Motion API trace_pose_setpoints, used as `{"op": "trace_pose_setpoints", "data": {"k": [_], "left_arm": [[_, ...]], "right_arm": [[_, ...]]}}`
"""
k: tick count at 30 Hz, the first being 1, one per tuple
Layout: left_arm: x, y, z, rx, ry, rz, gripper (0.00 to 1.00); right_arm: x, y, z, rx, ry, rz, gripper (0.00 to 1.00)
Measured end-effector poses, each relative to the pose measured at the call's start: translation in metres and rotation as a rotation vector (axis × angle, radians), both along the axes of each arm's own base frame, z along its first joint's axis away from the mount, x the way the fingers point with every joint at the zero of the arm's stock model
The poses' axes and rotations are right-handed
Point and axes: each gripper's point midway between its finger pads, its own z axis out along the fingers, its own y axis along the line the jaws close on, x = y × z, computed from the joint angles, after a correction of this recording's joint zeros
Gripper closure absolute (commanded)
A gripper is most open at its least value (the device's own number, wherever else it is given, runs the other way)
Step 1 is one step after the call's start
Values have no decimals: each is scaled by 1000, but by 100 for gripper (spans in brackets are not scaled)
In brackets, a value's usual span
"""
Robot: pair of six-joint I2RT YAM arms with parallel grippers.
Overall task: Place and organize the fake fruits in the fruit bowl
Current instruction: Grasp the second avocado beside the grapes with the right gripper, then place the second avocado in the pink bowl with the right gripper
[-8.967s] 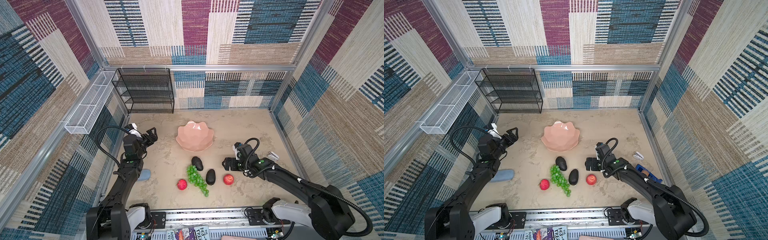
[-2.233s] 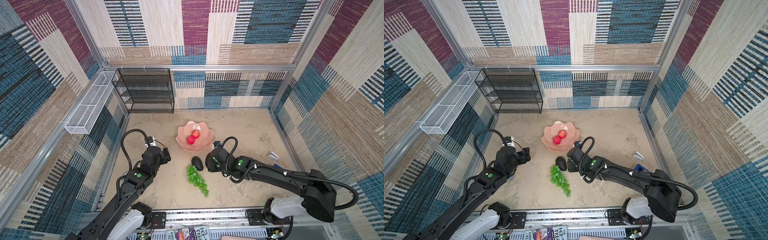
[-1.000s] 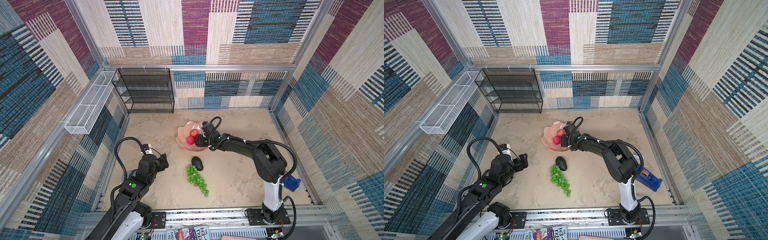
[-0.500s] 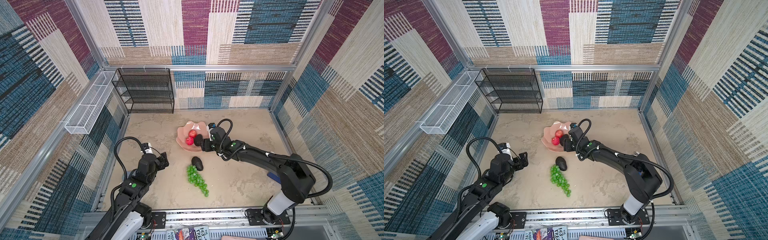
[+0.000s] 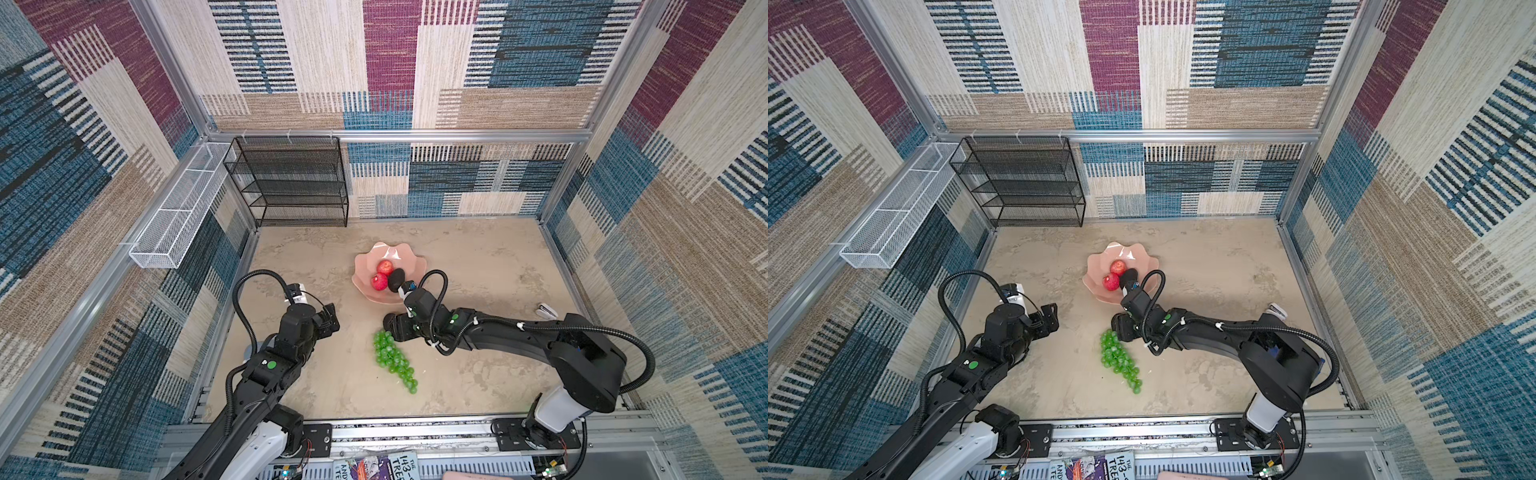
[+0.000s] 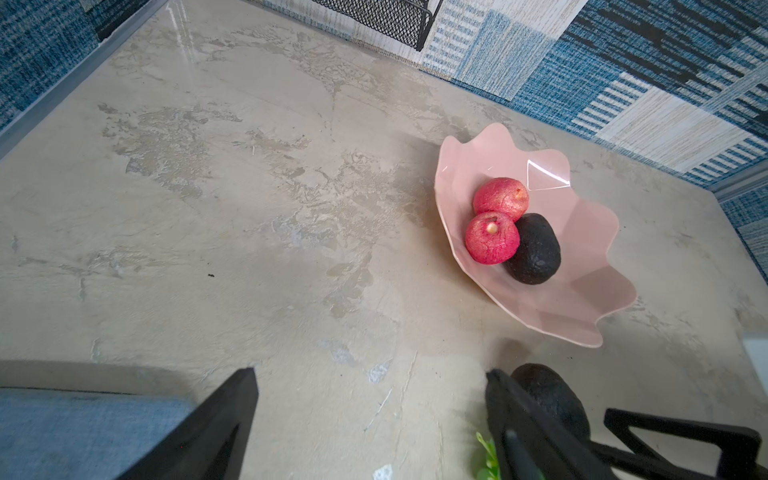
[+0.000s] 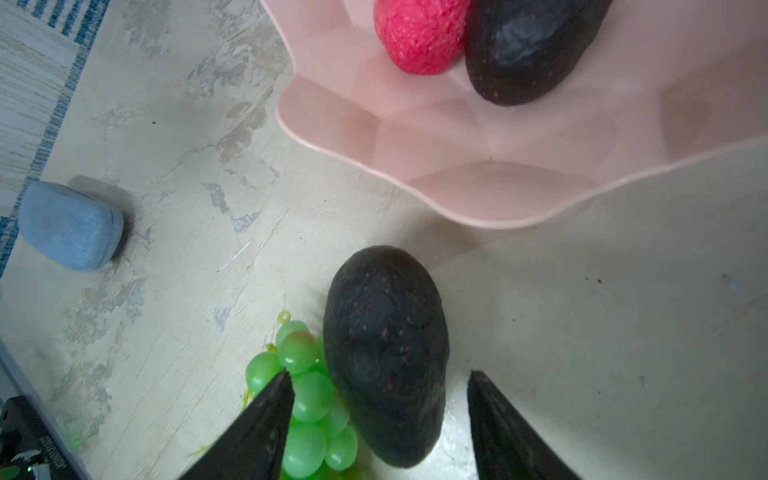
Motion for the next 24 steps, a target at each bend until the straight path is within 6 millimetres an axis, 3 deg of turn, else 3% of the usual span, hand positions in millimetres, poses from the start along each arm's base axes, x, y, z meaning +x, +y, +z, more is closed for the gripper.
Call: {"op": "trace_pose_setpoints", "data": {"k": [9,14,19,24], "left_arm": [[-3,1,4,-13,-20,-3,11],[-4,1,4,-13,-21,-3,11],[-4,1,3,-12,-19,-1,11],[-3,1,-1,-7,-5,-1,11]], "right_arm": [[11,10,-23,-16,34,-40,33],[13,8,-28,-23,36,-62,41],[12,-10,-27,-44,22,-103,48],[9,-44,-25,-75,14,-165,49]]}}
